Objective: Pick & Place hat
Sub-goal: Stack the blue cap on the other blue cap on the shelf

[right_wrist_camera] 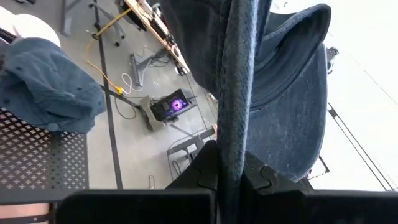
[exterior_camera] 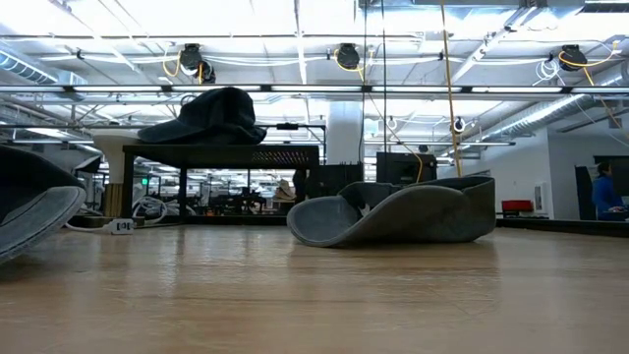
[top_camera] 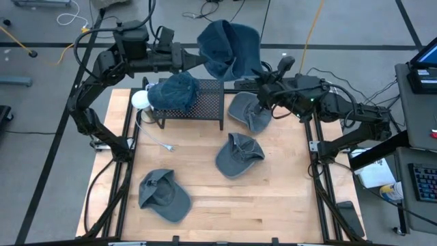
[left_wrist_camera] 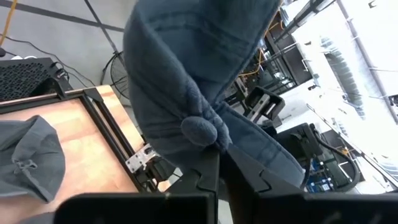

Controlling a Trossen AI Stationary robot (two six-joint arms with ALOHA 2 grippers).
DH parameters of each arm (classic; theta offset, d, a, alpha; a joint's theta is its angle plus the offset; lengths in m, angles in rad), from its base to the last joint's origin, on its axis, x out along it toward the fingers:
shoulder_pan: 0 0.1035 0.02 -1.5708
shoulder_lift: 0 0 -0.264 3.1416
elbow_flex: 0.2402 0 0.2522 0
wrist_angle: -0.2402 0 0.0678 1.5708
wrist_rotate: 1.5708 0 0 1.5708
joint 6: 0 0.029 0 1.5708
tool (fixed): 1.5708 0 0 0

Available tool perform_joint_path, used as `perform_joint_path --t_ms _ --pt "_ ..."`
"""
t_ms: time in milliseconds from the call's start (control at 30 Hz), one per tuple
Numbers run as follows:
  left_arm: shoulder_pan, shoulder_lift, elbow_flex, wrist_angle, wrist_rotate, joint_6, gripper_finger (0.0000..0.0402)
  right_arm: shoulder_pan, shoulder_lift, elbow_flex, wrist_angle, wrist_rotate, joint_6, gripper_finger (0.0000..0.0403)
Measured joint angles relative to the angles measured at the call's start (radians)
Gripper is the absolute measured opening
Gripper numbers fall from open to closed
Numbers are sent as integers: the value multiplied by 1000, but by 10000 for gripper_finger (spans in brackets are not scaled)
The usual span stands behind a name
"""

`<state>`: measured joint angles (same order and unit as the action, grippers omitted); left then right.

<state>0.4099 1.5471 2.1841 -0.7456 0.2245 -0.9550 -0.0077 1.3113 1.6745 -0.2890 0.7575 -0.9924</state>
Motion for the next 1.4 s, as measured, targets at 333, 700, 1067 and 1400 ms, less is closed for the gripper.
perform_joint_path --t_ms 333,700,1067,1400 --pt "2 -1 0 -76 28 51 3 11 0 0 -3 5 3 46" --pt "55 -10 0 -311 36 36 2 183 -1 0 -280 156 319 137" --pt "77 -10 22 -367 8 32 1 255 -8 0 -441 164 473 146" --pt "122 -10 86 -450 134 29 0 249 -31 0 -443 193 378 143"
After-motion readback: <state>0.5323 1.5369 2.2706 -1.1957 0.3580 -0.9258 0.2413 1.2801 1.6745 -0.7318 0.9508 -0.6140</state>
